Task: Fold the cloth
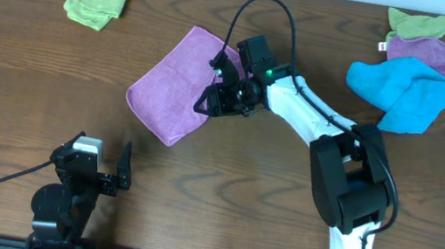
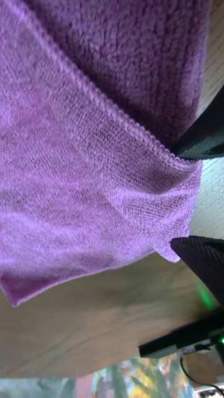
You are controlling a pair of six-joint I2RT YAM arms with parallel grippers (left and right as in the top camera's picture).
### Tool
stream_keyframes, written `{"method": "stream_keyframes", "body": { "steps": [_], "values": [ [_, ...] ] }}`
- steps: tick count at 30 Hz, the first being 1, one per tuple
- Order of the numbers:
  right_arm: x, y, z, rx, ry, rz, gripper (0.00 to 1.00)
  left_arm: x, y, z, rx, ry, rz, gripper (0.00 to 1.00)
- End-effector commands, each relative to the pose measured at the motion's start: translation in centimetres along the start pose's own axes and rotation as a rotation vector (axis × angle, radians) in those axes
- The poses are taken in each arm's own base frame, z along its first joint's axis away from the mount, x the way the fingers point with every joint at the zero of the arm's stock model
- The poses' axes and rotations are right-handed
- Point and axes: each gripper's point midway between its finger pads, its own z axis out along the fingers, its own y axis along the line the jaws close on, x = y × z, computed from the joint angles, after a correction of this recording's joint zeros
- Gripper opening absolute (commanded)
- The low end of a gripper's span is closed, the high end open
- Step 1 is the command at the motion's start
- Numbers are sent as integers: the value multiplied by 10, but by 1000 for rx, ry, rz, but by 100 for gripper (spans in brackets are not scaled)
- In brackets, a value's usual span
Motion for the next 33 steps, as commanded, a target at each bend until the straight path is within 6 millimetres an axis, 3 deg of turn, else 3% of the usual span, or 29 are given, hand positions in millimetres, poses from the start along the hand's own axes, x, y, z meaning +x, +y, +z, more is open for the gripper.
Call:
{"method": "stream_keyframes", "body": {
  "steps": [1,4,8,16,20,27,32,33],
  "values": [
    [1,-2,7,31,6,0,35,11,3,3,-10,23,-11,95],
    [2,-3,10,58,7,-8,26,11,3,3,-10,23,-11,95],
    [2,-1,11,60,8,-12,1,11,3,3,-10,23,-11,95],
    [14,-3,2,76,54,113,1,11,3,3,-10,23,-11,95],
    [21,-17,-27,251,89,181,1,11,3,3,-10,23,-11,95],
    [31,-17,-76,454,166,242,1,11,3,3,-10,23,-11,95],
    [63,-23,-95,560,275,340,1,11,3,3,-10,23,-11,95],
    [68,-23,-97,569,295,347,6,11,3,3,-10,23,-11,95]
  ]
}}
